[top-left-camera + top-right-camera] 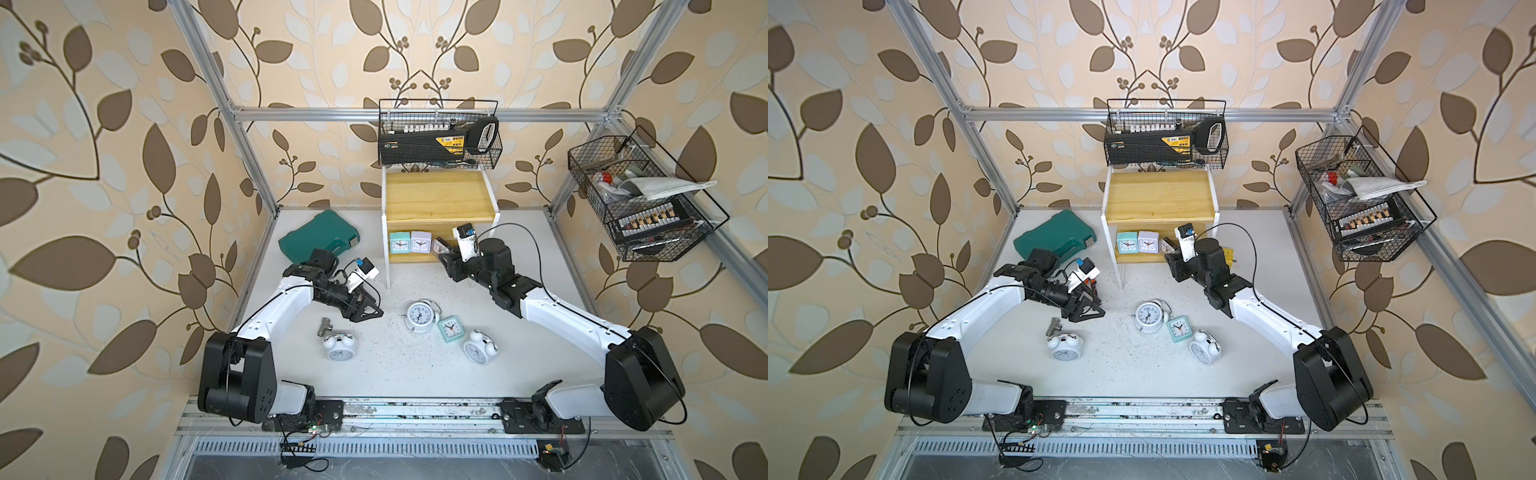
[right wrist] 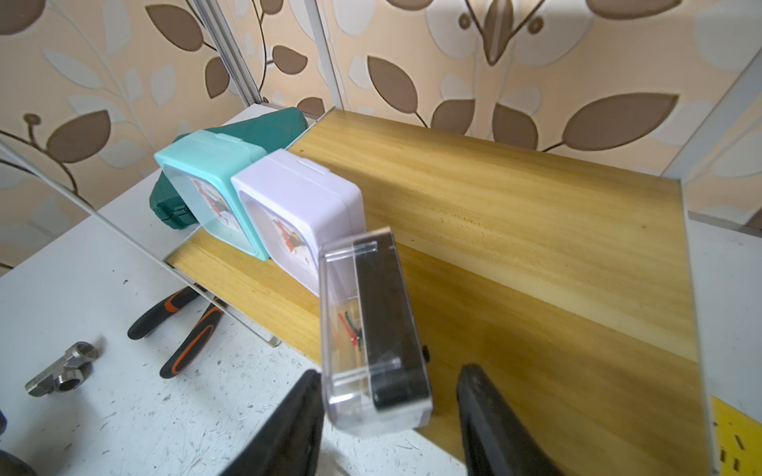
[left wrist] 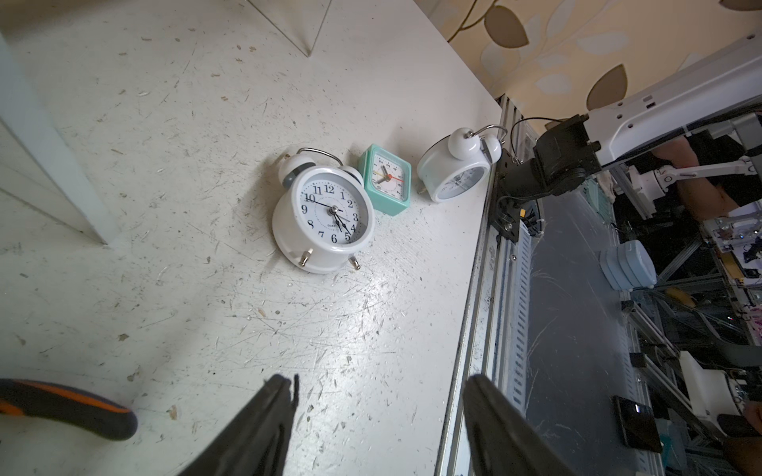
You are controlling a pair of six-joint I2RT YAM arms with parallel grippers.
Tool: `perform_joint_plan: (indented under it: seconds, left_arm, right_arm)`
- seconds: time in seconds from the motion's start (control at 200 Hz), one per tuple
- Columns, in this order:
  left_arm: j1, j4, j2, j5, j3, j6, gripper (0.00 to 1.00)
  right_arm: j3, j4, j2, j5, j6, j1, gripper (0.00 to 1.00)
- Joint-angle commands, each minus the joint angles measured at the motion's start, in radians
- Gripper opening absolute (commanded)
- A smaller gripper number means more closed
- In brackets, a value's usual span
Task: Place the alarm clocks on the shelf by style
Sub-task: Place the alarm on the shelf.
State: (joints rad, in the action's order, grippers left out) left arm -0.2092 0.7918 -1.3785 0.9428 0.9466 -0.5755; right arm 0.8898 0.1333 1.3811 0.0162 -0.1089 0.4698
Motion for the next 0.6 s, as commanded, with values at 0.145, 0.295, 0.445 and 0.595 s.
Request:
perform_joint_plan:
  seconds: [0.145,0.295,0.445,0.595]
  left_arm:
    - [0.002,0.02,0.002,0.026,0.001,-0.018,0.69]
    - [0.002,0.021,-0.001,0.03,0.003,-0.019,0.69]
    - [0.002,0.024,0.002,0.03,0.003,-0.021,0.69]
    - [0.002,0.024,0.003,0.031,0.002,-0.021,0.69]
  right_arm:
    - [-0.035,-0.018,-0.066,-0.05,-0.055,0.001,0.58]
    - [-0.043,-0.019,-0.052,-0.058,-0.064,0.011,0.56]
    - [-0.042,-0.024,-0.039,-0.08,-0.074,0.016,0.53]
    - [-0.038,-0.027,-0.027,-0.104,-0.079,0.02,0.47]
